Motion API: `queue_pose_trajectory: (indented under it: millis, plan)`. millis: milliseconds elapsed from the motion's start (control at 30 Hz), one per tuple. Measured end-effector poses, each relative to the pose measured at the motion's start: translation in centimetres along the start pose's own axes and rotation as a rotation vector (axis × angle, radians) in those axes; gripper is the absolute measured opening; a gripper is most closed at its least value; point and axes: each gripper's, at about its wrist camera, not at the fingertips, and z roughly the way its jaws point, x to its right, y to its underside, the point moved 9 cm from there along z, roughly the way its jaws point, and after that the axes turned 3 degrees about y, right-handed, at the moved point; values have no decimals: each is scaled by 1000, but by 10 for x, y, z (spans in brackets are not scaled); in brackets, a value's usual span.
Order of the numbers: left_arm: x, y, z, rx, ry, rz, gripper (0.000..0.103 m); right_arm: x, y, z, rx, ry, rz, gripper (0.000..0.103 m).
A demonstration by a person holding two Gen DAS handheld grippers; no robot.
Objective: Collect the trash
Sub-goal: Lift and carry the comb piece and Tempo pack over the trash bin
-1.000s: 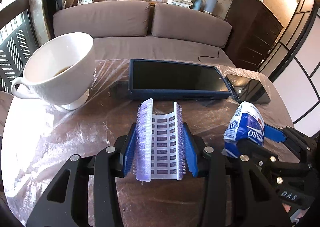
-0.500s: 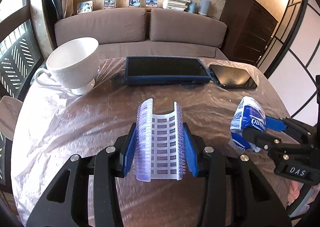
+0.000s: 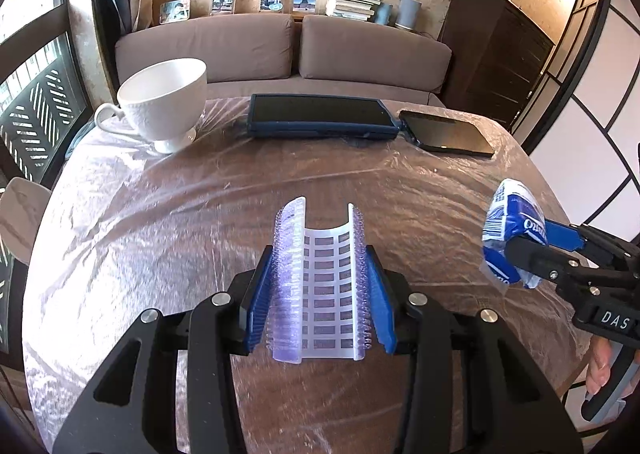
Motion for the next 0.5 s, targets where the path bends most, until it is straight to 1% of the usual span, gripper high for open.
queue_pose_trajectory:
  millis: [133,267,500]
  plan:
    - [1,8,-7,-1,-24,8,45,3,9,-9,-3,4,3,56]
    - [2,17,-13,-2,-32,10,45,5,18,-21,-3,4,3,56]
    - [6,33,-29,0,-64,41,45,6,35,-37,-13,4,-5,56]
